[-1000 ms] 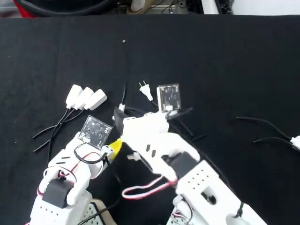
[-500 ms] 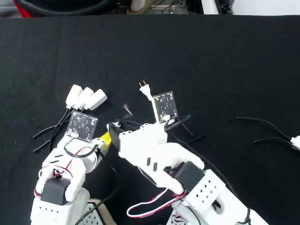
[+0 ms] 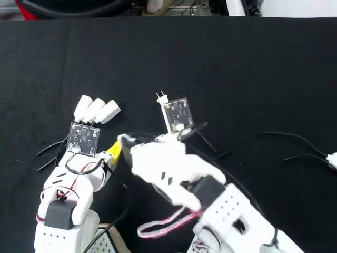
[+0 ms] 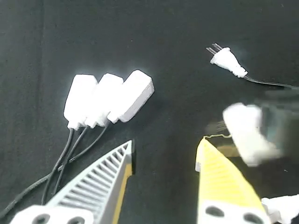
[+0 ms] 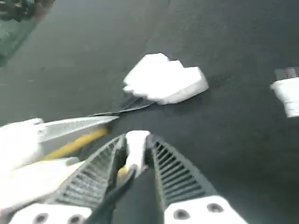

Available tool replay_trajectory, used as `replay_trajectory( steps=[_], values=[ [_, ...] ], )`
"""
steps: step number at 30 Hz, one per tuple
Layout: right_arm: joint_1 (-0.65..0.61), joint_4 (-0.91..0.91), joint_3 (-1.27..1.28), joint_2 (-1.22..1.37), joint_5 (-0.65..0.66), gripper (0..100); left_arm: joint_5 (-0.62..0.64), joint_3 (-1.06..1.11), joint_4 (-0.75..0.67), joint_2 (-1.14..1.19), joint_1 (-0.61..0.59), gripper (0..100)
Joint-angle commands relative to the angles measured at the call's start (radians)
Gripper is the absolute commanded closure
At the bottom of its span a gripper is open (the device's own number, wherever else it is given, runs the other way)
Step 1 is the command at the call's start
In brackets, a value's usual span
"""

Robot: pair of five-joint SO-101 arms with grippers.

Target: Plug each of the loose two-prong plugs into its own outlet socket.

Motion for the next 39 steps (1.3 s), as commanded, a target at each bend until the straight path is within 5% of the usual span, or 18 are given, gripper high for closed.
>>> replay_trajectory(
  steps=[1, 9, 14, 39],
  values=[
    [0.167, 0.011, -0.093, 0.148, 0.098, 98.7, -0.13, -0.05, 0.084, -0.006, -0.013, 78],
    [0.27, 0.302, -0.349, 0.467, 0.256, 98.7, -0.416, 0.107, 0.138, -0.006, -0.202, 78],
    [0.311, 0.241, -0.361, 0.68, 0.393, 98.7, -0.549, 0.182, 0.176, -0.006, -0.297, 78],
    [0.324, 0.239, -0.318, 0.788, 0.525, 98.3, -0.557, 0.176, 0.203, -0.006, -0.311, 78]
  ],
)
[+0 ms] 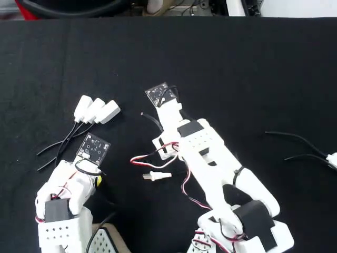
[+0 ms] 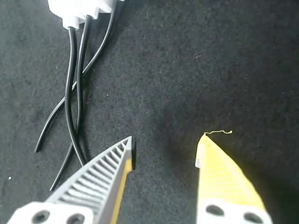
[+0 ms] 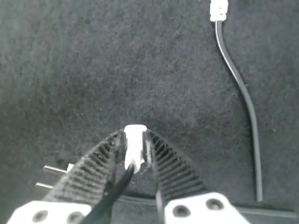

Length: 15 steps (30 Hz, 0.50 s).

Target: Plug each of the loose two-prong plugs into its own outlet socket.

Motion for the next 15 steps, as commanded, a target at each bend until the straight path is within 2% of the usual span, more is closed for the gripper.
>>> replay_trajectory(
  steps=[1, 15],
  values=[
    [0.009, 0.009, -0.008, -0.001, 0.009, 98.3, -0.009, -0.01, 0.006, -0.005, -0.015, 78],
    [0.009, 0.058, -0.013, -0.001, 0.008, 96.1, -0.009, -0.01, 0.006, -0.005, -0.016, 77]
  ],
)
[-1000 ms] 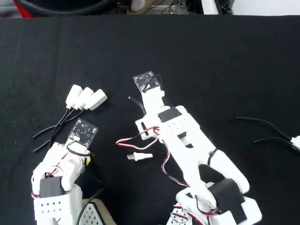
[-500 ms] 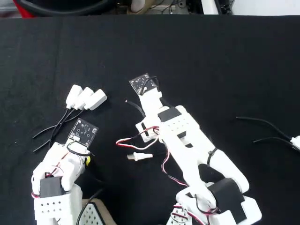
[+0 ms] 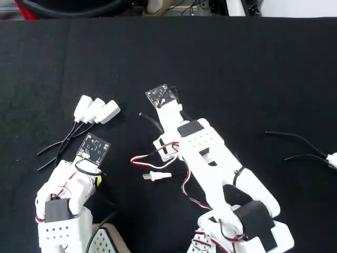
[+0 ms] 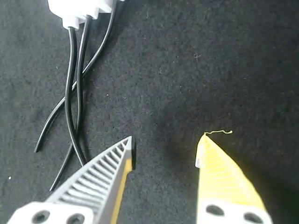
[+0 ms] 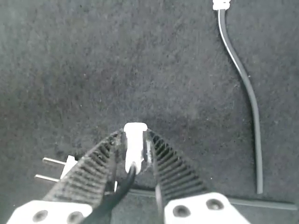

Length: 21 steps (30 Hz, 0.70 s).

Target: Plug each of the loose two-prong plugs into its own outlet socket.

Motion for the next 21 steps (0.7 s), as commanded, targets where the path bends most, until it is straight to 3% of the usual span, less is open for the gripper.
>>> replay_trajectory(
  steps=[1, 3, 21],
  values=[
    [0.009, 0.02, -0.01, 0.001, 0.005, 93.9, -0.009, -0.01, 0.006, -0.005, -0.016, 77],
    [0.011, 0.021, -0.007, 0.001, 0.003, 90.7, -0.009, -0.01, 0.006, -0.005, -0.016, 77],
    [0.011, 0.021, -0.007, 0.002, 0.006, 94.3, -0.009, -0.01, 0.006, -0.005, -0.016, 77]
  ],
)
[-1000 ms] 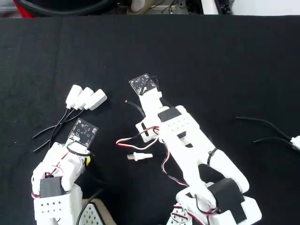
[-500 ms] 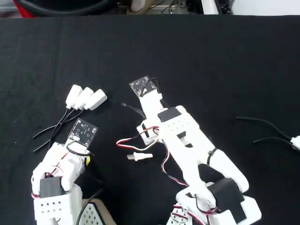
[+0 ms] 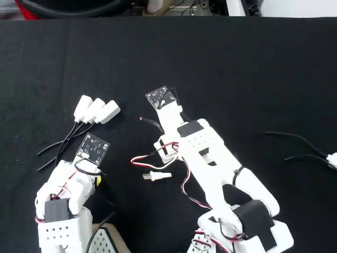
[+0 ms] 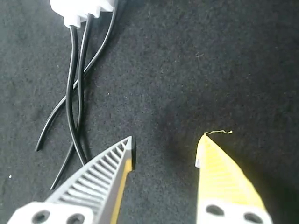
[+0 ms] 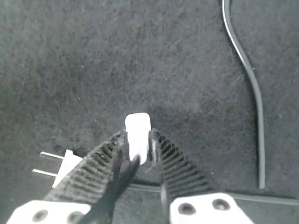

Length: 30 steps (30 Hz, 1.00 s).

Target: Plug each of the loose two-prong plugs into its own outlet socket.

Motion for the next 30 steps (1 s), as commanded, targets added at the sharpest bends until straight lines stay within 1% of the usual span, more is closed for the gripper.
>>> replay_trajectory(
  steps=[1, 25, 30],
  values=[
    [0.011, 0.008, -0.01, 0.001, 0.006, 94.3, -0.009, -0.01, 0.006, -0.005, -0.008, 77],
    [0.009, 0.008, -0.008, 0.002, 0.006, 94.2, -0.008, -0.01, 0.011, -0.005, -0.007, 77],
    [0.009, 0.002, -0.024, 0.067, 0.008, 94.2, -0.008, -0.01, 0.012, -0.005, -0.007, 77]
  ],
)
